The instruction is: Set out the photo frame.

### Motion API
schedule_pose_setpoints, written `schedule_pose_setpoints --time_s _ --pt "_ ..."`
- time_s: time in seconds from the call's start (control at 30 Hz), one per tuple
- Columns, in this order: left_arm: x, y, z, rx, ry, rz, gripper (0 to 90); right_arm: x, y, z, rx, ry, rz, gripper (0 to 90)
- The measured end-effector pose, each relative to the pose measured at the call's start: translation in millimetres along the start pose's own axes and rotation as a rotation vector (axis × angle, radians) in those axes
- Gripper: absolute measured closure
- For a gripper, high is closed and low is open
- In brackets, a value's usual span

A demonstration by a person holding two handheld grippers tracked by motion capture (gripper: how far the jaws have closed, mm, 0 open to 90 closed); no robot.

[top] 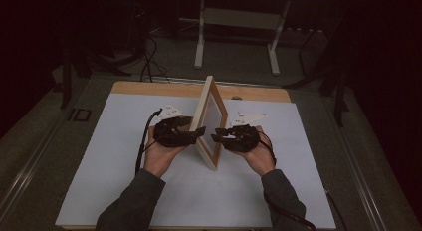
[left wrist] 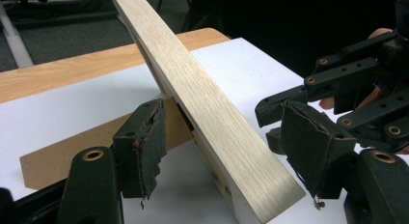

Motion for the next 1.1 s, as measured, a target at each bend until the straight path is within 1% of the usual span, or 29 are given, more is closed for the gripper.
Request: schedule_pose_setpoints --time_s 0.23,0.3,0.47,0.5,0.7,0.8,0.87,1.1 --pt "5.4 3.5 -5.5 -0.003 -0.016 -0.002 36.7 5.3 3.3 0.0 0.008 -0.013 0.0 68.3" --pt "8.3 3.3 -7.7 -0.02 -0.029 -0.012 38.3 6.8 4.9 0.4 0.009 -0.015 -0.005 68.2" --pt "8.4 5.4 -8.3 -0.007 -0.019 -0.002 40.8 8.2 7.2 1.3 0.019 -0.018 -0.001 67.8" --pt "8.5 5.8 -8.5 -0.009 -0.021 -0.001 43.8 8.8 7.7 1.7 0.021 -0.019 0.0 67.4" --pt "9.8 7.4 -11.6 -0.03 -0.035 0.0 47.0 9.2 10.0 3.4 0.025 -0.012 -0.006 67.4" --pt "10.1 7.7 -11.4 -0.035 -0.036 0.012 48.0 10.0 11.2 4.4 0.028 -0.014 -0.006 67.3" --pt "10.1 7.9 -11.3 -0.043 -0.04 0.01 48.6 10.2 12.3 5.2 0.029 -0.011 -0.011 67.4" --pt "10.1 7.8 -10.9 -0.044 -0.044 0.017 49.6 10.7 13.4 6.4 0.031 -0.01 -0.014 67.3"
Point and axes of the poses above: each handheld gripper's, and its own axes: z roughly backward along the jaws, x roughly out of its underside, y roughly to its right, the point moved 9 cm from there along -z, roughly forward along the jaws, and after that the axes turned 13 degrees about -z, right-handed, at the moved point
